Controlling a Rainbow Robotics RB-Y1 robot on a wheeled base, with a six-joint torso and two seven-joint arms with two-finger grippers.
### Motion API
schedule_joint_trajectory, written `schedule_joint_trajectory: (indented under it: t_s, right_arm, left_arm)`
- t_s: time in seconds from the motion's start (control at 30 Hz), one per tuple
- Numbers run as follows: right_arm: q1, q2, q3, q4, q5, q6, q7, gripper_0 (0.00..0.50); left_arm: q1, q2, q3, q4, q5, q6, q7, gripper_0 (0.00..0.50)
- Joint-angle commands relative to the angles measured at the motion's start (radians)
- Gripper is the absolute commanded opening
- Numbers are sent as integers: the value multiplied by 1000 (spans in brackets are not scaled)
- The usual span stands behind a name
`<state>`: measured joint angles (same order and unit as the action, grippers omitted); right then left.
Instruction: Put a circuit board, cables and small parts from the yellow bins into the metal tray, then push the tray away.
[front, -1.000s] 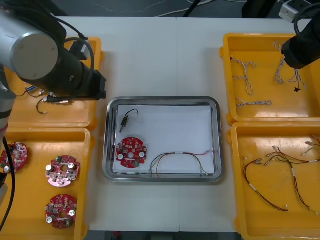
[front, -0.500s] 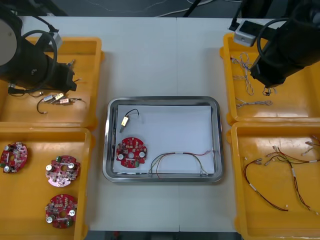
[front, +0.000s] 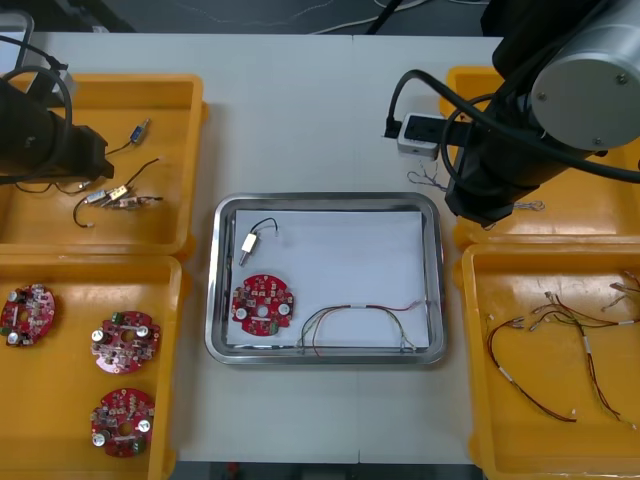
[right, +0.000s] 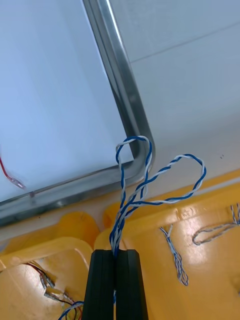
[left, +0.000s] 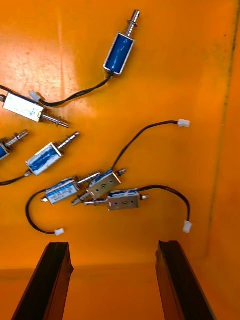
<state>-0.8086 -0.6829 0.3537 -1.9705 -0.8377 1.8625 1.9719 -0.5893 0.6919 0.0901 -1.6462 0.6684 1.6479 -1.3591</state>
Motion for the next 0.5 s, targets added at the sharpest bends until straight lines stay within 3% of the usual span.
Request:
schedule_joint_trajectory:
  t_s: [0.03,0.5]
  right_arm:
    - [3,36,103,-36,8,-57,22,0]
    - [-15,100,366,-36,118,-192,1,0]
  left_arm:
    - [8,64,34,8,-15,-22,-157,500]
    - [9,87,31,43,-24,-36,-241,500]
